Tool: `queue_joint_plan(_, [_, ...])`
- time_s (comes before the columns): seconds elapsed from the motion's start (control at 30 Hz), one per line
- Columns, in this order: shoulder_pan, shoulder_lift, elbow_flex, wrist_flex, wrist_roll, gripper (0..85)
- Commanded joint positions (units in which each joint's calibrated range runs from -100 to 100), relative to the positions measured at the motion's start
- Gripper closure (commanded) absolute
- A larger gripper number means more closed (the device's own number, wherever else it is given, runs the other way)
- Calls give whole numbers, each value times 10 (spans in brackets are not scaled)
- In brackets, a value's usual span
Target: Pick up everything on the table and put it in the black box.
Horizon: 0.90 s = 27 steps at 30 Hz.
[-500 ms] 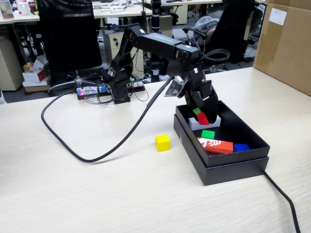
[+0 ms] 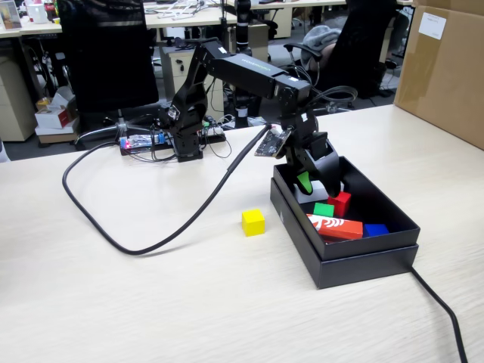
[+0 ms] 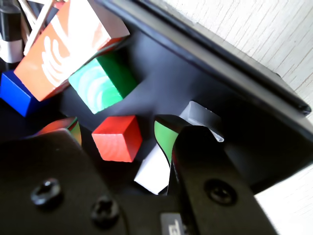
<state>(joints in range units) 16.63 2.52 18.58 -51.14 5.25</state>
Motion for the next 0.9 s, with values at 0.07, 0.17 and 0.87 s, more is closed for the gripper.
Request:
queue_joint_plan(0.07, [-10,-139,28,4,-1,527])
queue_joint_plan(0.17, [-28,-240,36,0,-2,527])
queue_joint_plan(0.87, [-99,-318,-247,0,-19,390])
